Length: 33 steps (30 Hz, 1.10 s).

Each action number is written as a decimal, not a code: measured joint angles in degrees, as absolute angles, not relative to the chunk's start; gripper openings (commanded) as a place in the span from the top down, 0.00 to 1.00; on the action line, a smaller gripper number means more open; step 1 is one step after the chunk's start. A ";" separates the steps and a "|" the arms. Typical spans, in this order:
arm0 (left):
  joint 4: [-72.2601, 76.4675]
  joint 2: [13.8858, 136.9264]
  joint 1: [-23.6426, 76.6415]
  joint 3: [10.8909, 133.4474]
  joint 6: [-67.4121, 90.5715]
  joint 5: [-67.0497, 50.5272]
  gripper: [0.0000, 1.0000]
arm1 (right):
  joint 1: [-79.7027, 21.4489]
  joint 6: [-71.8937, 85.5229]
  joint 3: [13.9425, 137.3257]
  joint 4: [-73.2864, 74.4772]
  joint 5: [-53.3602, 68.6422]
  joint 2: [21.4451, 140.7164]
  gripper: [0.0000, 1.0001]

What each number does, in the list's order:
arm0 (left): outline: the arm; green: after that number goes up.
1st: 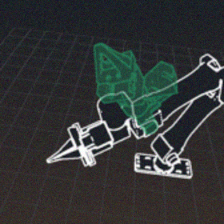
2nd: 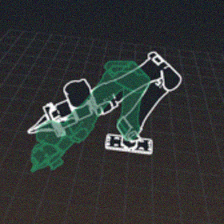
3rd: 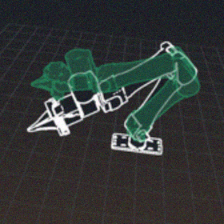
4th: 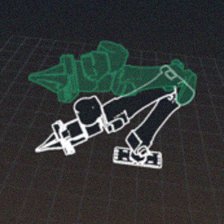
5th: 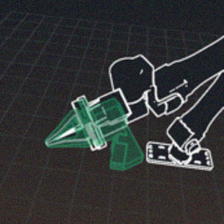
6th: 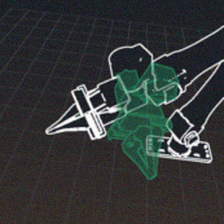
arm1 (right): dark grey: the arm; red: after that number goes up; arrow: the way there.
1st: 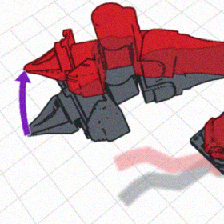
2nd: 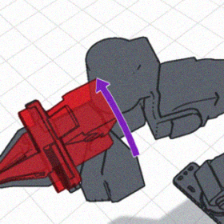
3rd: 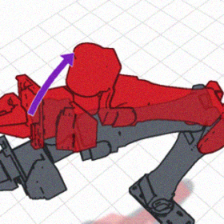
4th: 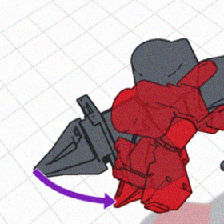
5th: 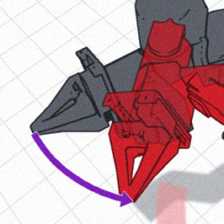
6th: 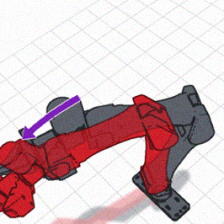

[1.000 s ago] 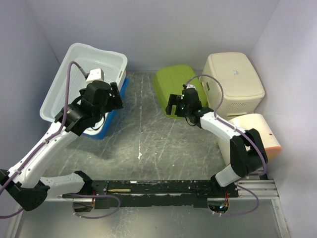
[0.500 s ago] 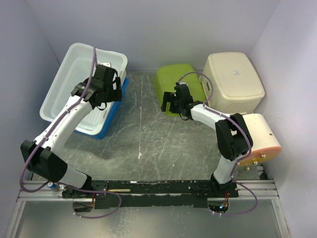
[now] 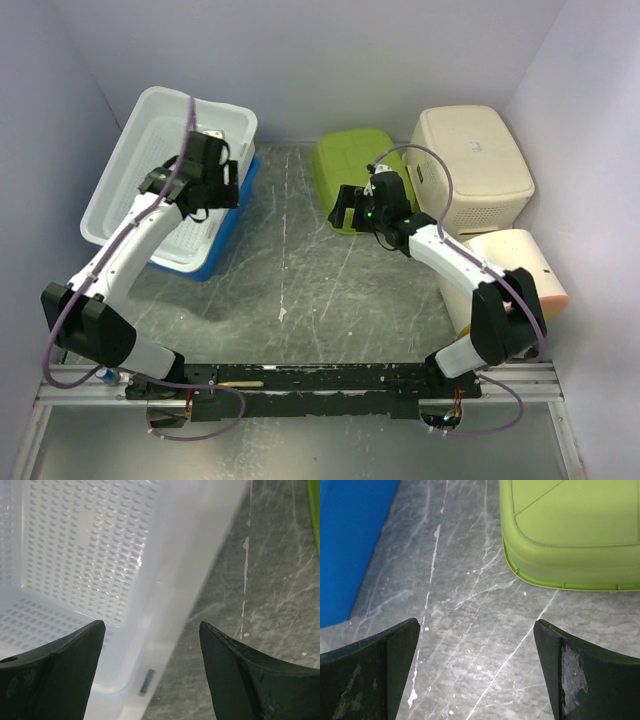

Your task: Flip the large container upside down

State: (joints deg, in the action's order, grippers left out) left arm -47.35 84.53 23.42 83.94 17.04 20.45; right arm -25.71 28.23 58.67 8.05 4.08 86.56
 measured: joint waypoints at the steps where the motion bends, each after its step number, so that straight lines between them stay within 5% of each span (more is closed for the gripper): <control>1: -47.27 84.05 22.02 83.99 17.37 19.31 0.14 | -25.71 28.27 58.54 8.47 3.86 85.34 0.00; 7: -44.14 83.42 12.21 90.63 24.14 14.00 0.14 | -25.71 28.25 58.46 9.78 3.03 82.13 0.00; 16: -35.31 97.84 11.07 105.34 29.58 8.25 0.13 | -25.71 28.25 59.61 12.32 3.01 83.50 0.00; 33: -28.88 109.01 10.92 106.15 30.50 4.69 0.17 | -25.71 28.36 60.12 14.92 2.39 86.70 0.01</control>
State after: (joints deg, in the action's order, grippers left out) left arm -28.88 109.01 10.92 106.15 30.50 4.69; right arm -25.71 28.36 60.12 14.92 2.39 86.70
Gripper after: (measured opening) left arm 0.842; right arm 0.995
